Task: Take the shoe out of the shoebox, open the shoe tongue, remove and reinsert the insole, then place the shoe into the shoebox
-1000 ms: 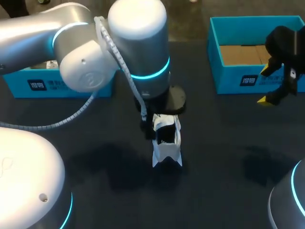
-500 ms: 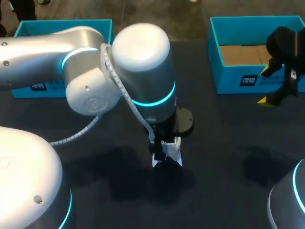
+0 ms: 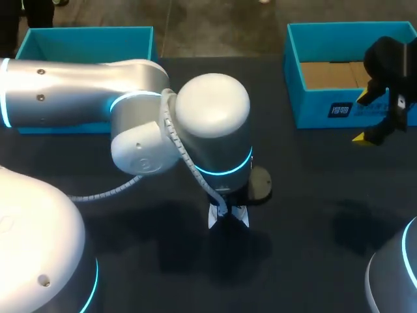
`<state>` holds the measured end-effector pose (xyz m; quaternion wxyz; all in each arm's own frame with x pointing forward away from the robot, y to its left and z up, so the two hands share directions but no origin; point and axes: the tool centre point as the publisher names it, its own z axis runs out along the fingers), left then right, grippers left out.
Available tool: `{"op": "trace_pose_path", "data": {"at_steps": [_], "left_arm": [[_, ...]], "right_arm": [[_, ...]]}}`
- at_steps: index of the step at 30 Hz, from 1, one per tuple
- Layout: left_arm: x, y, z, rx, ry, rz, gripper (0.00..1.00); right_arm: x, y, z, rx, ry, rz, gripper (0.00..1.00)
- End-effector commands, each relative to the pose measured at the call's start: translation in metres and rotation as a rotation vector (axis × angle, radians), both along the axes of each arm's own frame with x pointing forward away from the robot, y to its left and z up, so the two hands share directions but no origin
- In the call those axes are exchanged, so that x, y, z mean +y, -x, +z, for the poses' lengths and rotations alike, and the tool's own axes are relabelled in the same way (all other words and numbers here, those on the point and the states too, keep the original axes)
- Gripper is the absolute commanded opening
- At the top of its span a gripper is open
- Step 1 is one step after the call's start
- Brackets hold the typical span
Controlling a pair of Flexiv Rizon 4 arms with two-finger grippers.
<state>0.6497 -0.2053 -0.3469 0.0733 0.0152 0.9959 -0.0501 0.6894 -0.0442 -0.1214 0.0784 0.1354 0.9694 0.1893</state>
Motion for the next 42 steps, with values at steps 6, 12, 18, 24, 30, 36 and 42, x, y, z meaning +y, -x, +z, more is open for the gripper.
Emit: {"op": "trace_pose_path", "data": {"at_steps": [6, 12, 18, 24, 30, 36, 42], "left_arm": [[-0.001, -0.012, -0.025, 0.024, -0.020, 0.024, 1.00], [0.001, -0.016, -0.037, 0.051, -0.040, 0.030, 0.98], [0.002, -0.016, -0.046, 0.078, -0.042, 0.030, 0.80], [0.002, -0.016, -0.046, 0.088, -0.030, 0.030, 0.45], [0.003, -0.013, -0.049, 0.114, -0.012, 0.025, 0.28], [0.003, -0.008, -0.046, 0.141, -0.003, 0.015, 0.00], [0.004, -0.005, -0.028, 0.157, -0.002, -0.002, 0.00]], "right_arm": [[0.002, -0.003, 0.000, 0.005, 0.003, 0.000, 1.00], [0.002, -0.003, 0.000, 0.005, 0.003, 0.000, 1.00], [0.002, -0.003, 0.000, 0.005, 0.003, 0.000, 1.00], [0.002, -0.003, 0.000, 0.005, 0.003, 0.000, 1.00], [0.002, -0.003, 0.000, 0.005, 0.003, 0.000, 1.00], [0.002, -0.003, 0.000, 0.005, 0.003, 0.000, 1.00], [0.002, -0.003, 0.000, 0.005, 0.003, 0.000, 1.00]]}}
